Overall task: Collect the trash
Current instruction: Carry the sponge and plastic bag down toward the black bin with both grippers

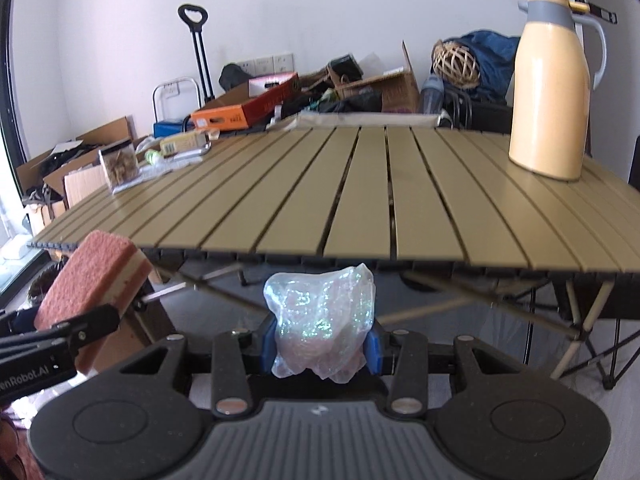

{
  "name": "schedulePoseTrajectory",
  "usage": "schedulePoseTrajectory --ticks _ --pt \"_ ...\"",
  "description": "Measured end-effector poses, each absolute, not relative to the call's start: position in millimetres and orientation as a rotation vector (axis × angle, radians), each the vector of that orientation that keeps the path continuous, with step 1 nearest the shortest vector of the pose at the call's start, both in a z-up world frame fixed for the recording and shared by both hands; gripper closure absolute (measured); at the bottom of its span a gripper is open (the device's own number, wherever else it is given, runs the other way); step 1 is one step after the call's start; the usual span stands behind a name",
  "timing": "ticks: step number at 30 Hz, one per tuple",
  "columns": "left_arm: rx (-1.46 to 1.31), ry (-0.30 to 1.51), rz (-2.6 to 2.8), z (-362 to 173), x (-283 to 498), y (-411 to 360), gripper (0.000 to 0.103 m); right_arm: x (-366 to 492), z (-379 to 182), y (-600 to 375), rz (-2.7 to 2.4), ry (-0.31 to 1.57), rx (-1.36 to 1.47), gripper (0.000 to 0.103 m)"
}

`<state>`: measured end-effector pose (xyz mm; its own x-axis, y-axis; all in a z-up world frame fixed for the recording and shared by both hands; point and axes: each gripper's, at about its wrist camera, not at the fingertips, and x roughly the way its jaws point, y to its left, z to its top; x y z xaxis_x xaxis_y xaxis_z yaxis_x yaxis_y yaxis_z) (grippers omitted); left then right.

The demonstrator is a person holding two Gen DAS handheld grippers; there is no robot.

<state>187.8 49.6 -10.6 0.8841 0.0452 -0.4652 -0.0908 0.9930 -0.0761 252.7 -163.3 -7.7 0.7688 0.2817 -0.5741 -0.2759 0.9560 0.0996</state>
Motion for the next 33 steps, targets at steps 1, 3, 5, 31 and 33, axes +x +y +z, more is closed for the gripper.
schedulePoseTrajectory --ticks 1,3,5,31,33 --pt "-0.093 0.488 0.069 -13 186 49 0.028 251 -12 -164 0.303 0.633 0.011 0.062" --pt "-0.082 0.501 0.064 -19 182 47 0.028 249 -21 -164 0.306 0.652 0.011 0.062" --pt "-0.071 0.512 0.06 -24 178 46 0.028 247 -32 -165 0.308 0.674 0.01 0.062" --pt "-0.075 0.804 0.133 -97 200 59 0.028 249 -119 -199 0.224 0.848 0.055 0.062" --pt "-0.083 0.82 0.134 -99 204 58 0.028 249 -119 -202 0.211 0.847 0.063 0.062"
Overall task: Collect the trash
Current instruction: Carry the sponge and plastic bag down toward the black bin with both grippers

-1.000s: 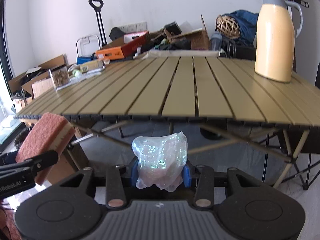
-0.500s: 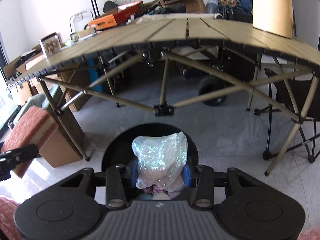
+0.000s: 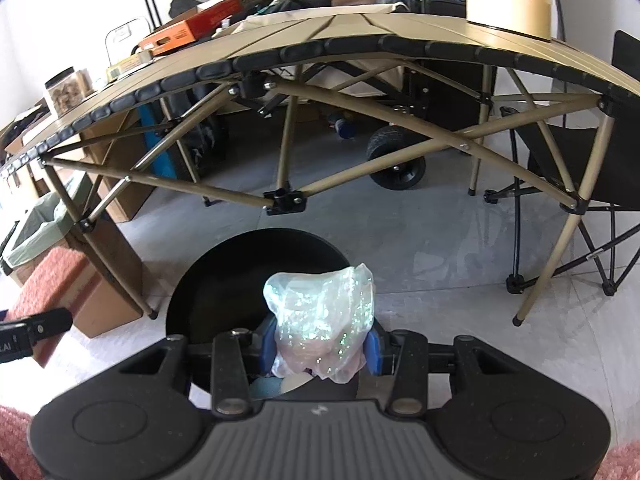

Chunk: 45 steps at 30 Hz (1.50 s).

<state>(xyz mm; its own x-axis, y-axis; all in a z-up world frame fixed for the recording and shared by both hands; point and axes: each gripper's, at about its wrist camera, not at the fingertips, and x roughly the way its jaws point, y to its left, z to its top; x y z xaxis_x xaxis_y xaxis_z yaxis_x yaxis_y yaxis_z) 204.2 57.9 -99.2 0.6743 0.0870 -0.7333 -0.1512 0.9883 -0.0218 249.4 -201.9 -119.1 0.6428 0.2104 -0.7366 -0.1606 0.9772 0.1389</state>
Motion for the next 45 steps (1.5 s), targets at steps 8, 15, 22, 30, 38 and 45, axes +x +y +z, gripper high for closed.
schedulePoseTrajectory --ticks 8,15,22,30,38,45 --pt "-0.066 0.88 0.148 -103 222 40 0.028 255 -121 -219 0.14 0.845 0.078 0.062" --pt "-0.074 0.954 0.148 -108 242 22 0.028 260 -126 -236 0.09 0.854 0.109 0.062" --pt "-0.096 1.01 0.142 -113 264 4 0.028 264 -132 -247 0.067 0.863 0.129 0.062" --pt "-0.114 1.064 0.11 -120 287 -22 0.028 267 -136 -259 0.045 0.875 0.155 0.062" --pt "-0.119 1.1 0.087 -128 307 -49 0.028 271 -142 -269 0.029 0.888 0.178 0.062" --pt "-0.119 1.141 0.093 -138 320 -61 0.028 273 -149 -278 0.009 0.921 0.193 0.062"
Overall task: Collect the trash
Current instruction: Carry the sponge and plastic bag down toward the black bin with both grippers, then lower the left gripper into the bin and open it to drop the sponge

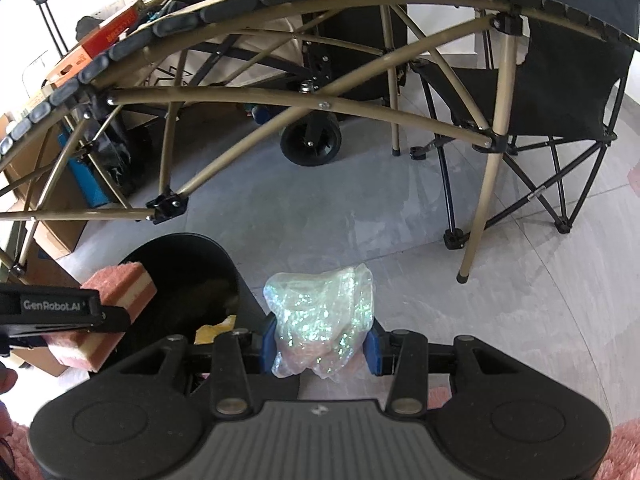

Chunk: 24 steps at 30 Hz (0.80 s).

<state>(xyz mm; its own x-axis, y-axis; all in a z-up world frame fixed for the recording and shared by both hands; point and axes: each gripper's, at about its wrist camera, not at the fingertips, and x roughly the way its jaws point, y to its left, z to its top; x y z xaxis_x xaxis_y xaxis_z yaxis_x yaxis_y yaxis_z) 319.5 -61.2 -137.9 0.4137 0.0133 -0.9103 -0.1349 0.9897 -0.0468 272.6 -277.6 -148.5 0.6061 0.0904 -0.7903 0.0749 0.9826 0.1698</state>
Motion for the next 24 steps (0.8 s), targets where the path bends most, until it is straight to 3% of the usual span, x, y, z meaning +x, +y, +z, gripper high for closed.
schedulePoseTrajectory --ticks 14,16,18,19,24 --pt "-0.105 1.146 0.074 -140.4 324.4 -72.0 0.027 272.7 -149.8 -281.8 0.005 0.928 0.203 0.062" --pt "-0.108 1.146 0.082 -139.9 324.6 -71.6 0.022 272.7 -149.9 -282.0 0.003 0.927 0.205 0.062" --pt "-0.131 1.147 0.089 -139.4 324.7 -69.0 0.003 272.8 -150.1 -282.1 0.002 0.927 0.206 0.062" --pt "-0.145 1.146 0.092 -139.0 324.4 -67.7 0.0 272.9 -150.2 -282.1 0.002 0.927 0.206 0.062" --pt "-0.143 1.145 0.097 -137.4 324.3 -67.3 0.0 272.7 -150.2 -283.3 0.001 0.928 0.207 0.062"
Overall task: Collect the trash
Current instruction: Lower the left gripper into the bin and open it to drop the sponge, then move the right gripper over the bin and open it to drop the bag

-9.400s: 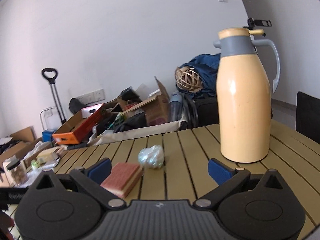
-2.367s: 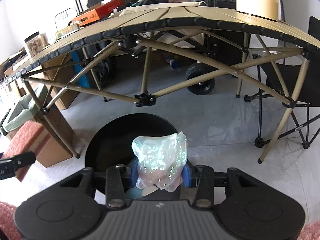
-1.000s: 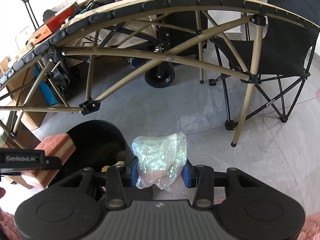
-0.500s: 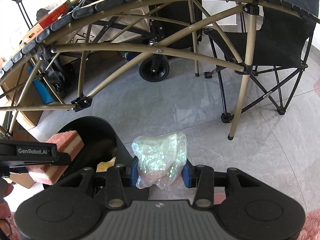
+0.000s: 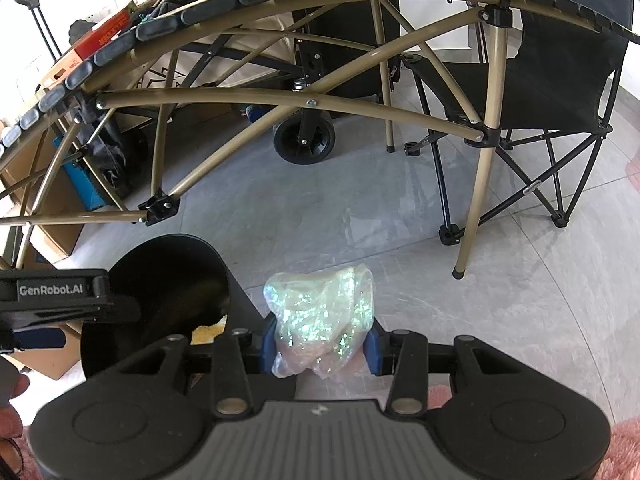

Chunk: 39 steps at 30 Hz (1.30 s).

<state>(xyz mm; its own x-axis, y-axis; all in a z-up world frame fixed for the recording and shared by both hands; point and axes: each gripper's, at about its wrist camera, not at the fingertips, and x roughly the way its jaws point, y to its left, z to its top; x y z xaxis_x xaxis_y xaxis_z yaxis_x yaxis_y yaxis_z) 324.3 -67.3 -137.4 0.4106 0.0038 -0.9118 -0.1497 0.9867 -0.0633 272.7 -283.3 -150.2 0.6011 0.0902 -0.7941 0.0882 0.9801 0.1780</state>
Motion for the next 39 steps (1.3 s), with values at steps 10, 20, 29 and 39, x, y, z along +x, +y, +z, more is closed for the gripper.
schedulePoseTrajectory --ticks 10,20,29,39 --pt "-0.135 1.146 0.102 -138 323 -67 0.0 272 -150 -284 0.004 0.929 0.208 0.062" --pt "-0.141 1.14 0.123 -134 320 -56 0.0 273 -147 -276 0.02 0.931 0.195 0.062" --pt "-0.172 1.126 0.159 -127 312 -29 0.0 274 -145 -261 0.04 0.936 0.168 0.062" --pt "-0.208 1.107 0.188 -117 301 1 0.0 277 -138 -230 0.09 0.934 0.119 0.062"
